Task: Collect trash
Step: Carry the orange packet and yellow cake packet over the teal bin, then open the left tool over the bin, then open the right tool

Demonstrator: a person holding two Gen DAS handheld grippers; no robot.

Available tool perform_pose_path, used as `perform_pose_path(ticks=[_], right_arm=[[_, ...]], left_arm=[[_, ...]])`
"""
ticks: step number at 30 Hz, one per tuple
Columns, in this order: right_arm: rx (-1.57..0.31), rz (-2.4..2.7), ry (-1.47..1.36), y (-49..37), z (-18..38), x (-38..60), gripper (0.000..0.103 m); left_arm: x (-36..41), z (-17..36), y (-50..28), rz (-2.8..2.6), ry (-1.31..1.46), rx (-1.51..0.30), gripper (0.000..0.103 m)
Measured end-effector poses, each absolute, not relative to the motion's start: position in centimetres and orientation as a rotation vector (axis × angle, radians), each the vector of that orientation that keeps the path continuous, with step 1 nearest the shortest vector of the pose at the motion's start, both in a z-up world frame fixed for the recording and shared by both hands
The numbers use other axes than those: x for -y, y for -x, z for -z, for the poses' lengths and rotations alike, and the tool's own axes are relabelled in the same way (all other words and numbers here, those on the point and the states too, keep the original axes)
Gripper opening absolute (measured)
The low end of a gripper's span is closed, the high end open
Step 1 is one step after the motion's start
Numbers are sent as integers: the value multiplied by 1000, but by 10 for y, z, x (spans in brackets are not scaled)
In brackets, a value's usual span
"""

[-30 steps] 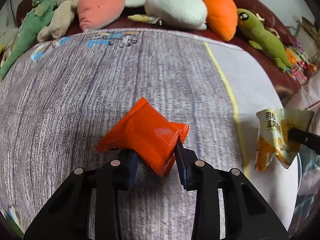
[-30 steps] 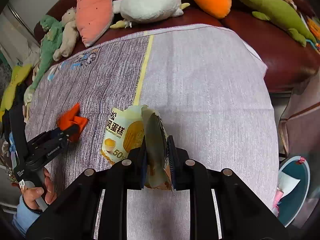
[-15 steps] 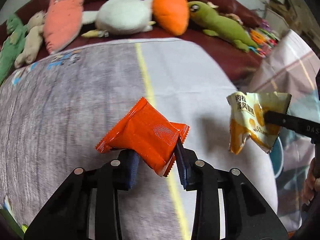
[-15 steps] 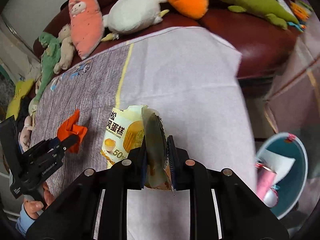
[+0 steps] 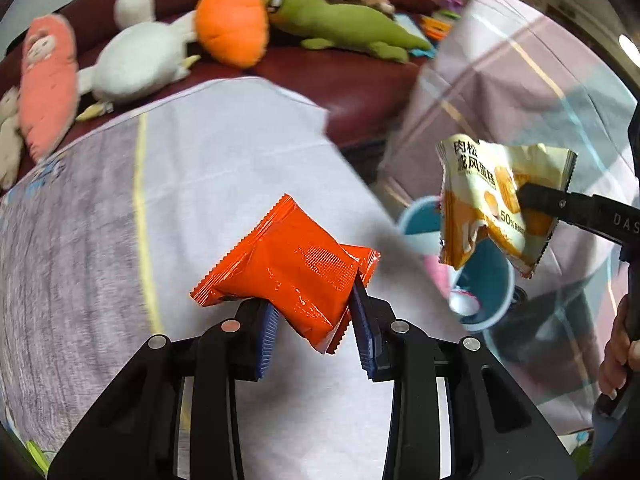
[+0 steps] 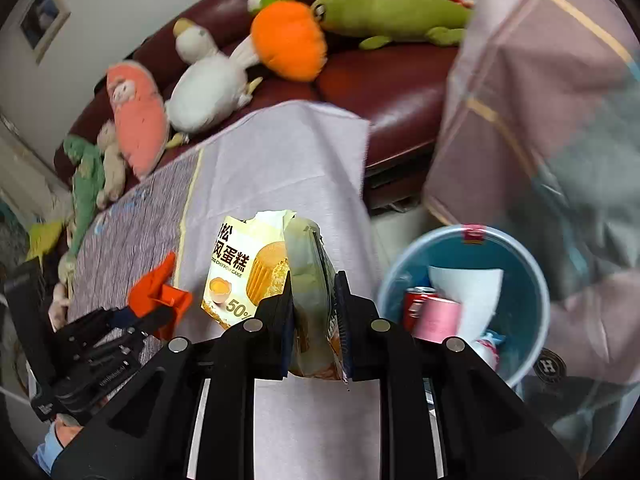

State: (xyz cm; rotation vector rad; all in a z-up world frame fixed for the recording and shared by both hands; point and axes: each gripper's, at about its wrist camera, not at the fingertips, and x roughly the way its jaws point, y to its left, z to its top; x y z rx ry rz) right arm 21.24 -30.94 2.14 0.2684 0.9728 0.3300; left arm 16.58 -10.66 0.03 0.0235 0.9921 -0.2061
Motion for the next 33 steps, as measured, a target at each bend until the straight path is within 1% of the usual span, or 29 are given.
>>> perform_pose_path(ticks=[6,11,18,27,30,33], right_arm=[[-927,-269,-327,-193,-21,366,19],[-909,-217,-348,-183,-16,407,19],[-912,-157,-364,-178,-2,445,20],[-936,-116,-401,-184,18,470,20],[-939,-102,-406,-188,21,477,20],[-942,-87,-406,-192,23,484,21]], left_arm=[[167,8,-166,273,-90,-1014,35],[202,19,-168,312,-127,-1036,35],[233,39,-177,356,-162,-1076,35],[264,69,-191,418,-193,-1134,36],[270,75,-198,436,-191,-1143,37],[274,78,-203,450,-186,-1147,41]])
